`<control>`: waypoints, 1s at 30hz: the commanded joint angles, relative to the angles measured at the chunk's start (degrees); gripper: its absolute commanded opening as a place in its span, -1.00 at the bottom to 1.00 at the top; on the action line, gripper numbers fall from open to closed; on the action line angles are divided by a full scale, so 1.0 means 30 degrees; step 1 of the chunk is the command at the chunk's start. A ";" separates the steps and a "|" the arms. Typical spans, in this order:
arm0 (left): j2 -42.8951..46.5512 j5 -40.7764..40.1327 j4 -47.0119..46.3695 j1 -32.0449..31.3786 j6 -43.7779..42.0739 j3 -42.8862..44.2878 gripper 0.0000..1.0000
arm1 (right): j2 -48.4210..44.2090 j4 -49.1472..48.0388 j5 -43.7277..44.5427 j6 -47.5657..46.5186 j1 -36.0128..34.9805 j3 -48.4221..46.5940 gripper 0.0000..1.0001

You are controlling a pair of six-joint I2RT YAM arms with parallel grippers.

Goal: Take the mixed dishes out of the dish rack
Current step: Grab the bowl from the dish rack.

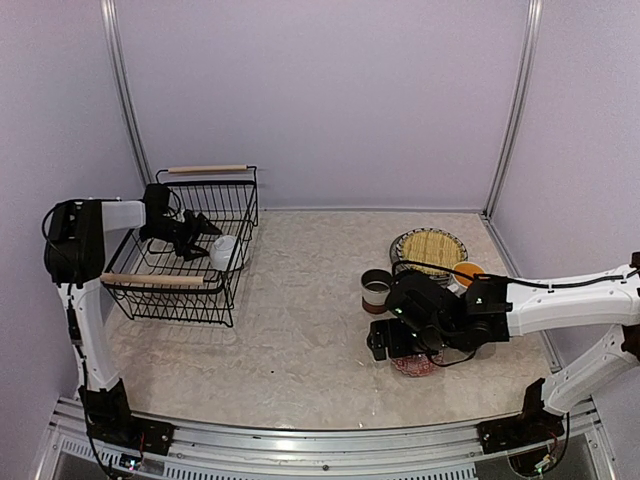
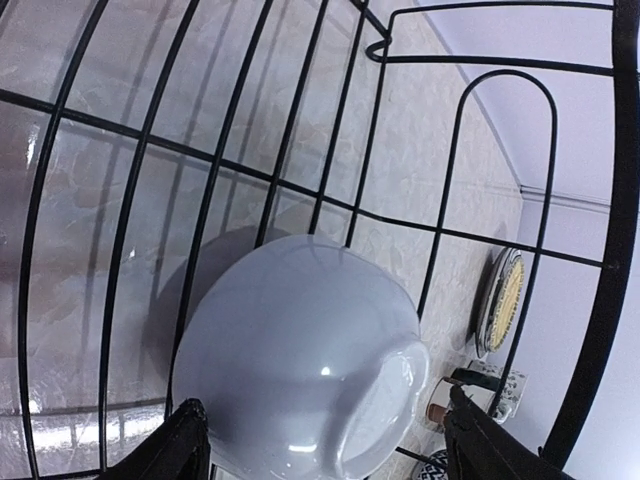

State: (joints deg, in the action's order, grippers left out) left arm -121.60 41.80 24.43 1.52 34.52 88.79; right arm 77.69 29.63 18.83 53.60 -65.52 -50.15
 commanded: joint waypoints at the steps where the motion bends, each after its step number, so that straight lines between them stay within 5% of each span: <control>1: 0.0817 0.0396 -0.0813 0.0078 0.0298 -0.0192 0.57 | 0.0502 -0.0211 -0.0181 -0.0126 -0.0222 -0.0821 0.83; 5: 0.0523 -0.0501 0.0213 0.0039 -0.0080 0.0265 0.97 | 0.0634 -0.0240 -0.0183 -0.0215 -0.0250 -0.0920 0.83; 19: -0.0419 -0.1715 0.2454 -0.1012 0.0744 0.0967 0.98 | 0.0500 -0.0163 -0.0124 -0.0243 -0.0244 -0.0919 0.83; 30: 0.1559 -0.2708 0.1125 -0.1532 0.1984 -0.1144 0.98 | 0.1134 -0.0339 -0.0322 -0.0438 -0.0272 -0.1322 0.83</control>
State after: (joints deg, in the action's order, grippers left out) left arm -119.74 35.18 28.71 -2.74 38.87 86.91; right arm 79.88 28.86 18.15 52.88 -65.56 -52.56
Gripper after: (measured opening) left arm 0.989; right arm 0.915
